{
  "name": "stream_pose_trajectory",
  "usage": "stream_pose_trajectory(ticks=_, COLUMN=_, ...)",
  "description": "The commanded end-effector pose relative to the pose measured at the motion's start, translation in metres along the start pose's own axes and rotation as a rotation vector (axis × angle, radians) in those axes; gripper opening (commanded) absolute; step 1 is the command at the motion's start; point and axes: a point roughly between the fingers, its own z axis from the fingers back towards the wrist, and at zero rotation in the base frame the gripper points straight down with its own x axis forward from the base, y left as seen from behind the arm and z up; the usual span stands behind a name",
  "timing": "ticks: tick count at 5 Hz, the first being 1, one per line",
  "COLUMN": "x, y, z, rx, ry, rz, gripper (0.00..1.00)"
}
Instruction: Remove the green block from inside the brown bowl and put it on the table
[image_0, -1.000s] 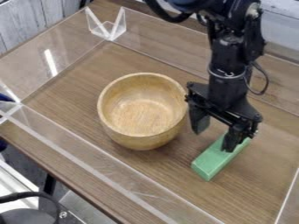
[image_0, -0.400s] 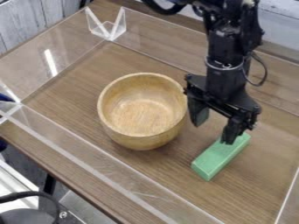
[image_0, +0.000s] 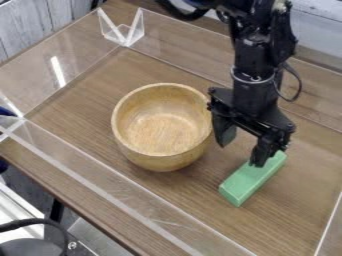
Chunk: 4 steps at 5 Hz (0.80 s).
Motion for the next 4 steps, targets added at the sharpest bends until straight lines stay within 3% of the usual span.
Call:
stream_pose_trajectory(ticks=1, x=0.0072, y=0.0018, z=0.0172, rx=-0.001, ry=-0.073, rz=0.002, gripper=1.0)
stream_pose_trajectory(ticks=4, x=0.0074, y=0.0048, z=0.0215, rx=-0.003, ry=-0.095, rz=0.007, gripper=1.0)
